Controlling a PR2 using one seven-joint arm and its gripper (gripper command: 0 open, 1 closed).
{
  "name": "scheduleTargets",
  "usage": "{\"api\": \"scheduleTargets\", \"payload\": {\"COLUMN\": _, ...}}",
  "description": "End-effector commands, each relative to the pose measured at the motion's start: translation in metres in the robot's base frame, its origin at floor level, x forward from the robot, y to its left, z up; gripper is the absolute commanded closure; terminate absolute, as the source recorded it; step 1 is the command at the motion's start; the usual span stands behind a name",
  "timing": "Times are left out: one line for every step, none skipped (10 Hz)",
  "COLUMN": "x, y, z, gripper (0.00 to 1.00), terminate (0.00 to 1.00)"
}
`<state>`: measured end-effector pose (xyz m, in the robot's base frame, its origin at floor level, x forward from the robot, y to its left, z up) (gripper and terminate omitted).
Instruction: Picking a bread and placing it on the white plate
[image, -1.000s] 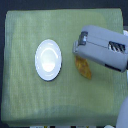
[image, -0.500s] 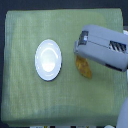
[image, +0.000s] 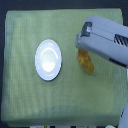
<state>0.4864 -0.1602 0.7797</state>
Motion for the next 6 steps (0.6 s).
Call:
{"api": "scheduleTargets", "payload": {"x": 0.011, "y": -0.006, "z": 0.065, "gripper": 1.0, "terminate": 0.0}}
{"api": "scheduleTargets", "payload": {"x": 0.01, "y": 0.003, "z": 0.072, "gripper": 1.0, "terminate": 0.0}}
{"api": "scheduleTargets", "payload": {"x": 0.008, "y": 0.009, "z": 0.073, "gripper": 1.0, "terminate": 0.0}}
{"api": "scheduleTargets", "payload": {"x": 0.006, "y": 0.022, "z": 0.074, "gripper": 1.0, "terminate": 0.0}}
{"api": "scheduleTargets", "payload": {"x": 0.007, "y": 0.044, "z": 0.076, "gripper": 1.0, "terminate": 0.0}}
{"api": "scheduleTargets", "payload": {"x": 0.004, "y": 0.068, "z": 0.078, "gripper": 1.0, "terminate": 0.0}}
